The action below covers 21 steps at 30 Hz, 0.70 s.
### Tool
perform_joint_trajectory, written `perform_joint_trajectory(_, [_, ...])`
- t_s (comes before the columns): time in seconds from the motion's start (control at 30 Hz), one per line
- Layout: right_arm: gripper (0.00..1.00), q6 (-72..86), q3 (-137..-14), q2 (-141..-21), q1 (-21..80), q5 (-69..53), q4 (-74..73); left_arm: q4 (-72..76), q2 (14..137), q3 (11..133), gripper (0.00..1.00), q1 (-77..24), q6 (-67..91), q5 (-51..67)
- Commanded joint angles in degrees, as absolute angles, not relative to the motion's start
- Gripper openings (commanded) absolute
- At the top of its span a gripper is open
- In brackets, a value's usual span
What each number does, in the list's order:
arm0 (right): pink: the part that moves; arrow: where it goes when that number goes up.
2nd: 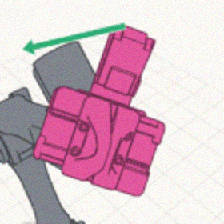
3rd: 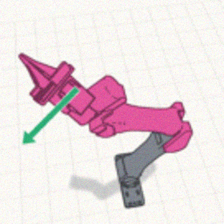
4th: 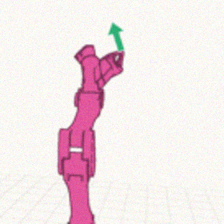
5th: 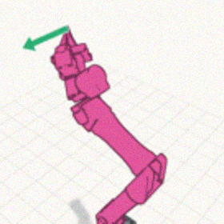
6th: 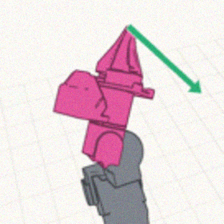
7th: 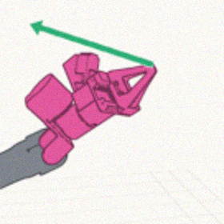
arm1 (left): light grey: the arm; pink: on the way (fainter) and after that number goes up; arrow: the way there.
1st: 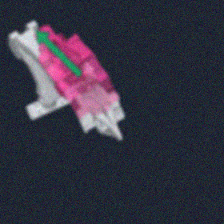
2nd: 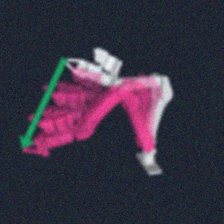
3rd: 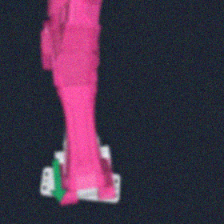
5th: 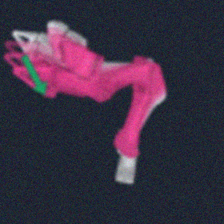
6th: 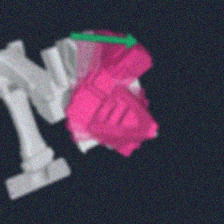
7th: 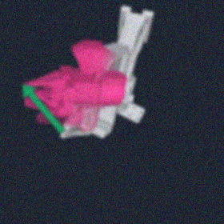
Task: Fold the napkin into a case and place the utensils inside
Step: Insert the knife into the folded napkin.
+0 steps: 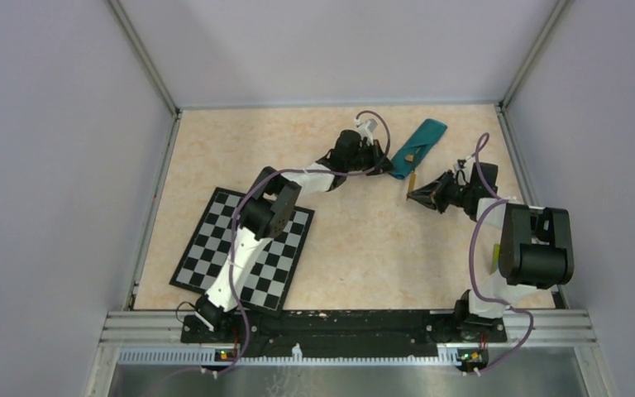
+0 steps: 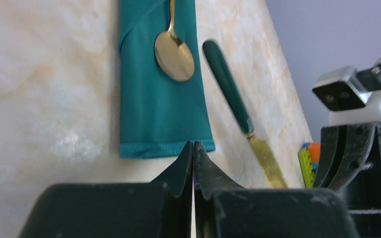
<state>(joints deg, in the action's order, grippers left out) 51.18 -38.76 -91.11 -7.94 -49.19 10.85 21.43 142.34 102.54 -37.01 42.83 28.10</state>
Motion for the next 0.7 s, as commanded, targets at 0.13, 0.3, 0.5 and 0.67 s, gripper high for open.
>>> perform_joint_trajectory(0.13, [0.0, 49.44, -43.28, -93.71, -8.53, -48.66, 12.59, 21.34, 144.83, 108.5, 0.0, -38.58, 40.3, 18.4])
perform_joint_trajectory(0.3, [0.0, 50.56, -45.38, -96.33, -8.53, -49.14, 13.91, 20.31, 146.88, 109.58, 0.0, -38.8, 40.87, 18.43])
perform_joint_trajectory(0.5, [0.0, 51.07, -47.13, -98.02, -8.53, -49.07, 13.18, 19.03, 147.96, 109.75, 0.0, -39.29, 39.65, 17.9])
perform_joint_trajectory(0.67, [0.0, 51.2, -47.76, -99.53, -8.53, -48.69, 12.74, 18.64, 148.11, 109.28, 0.0, -39.28, 38.82, 17.77])
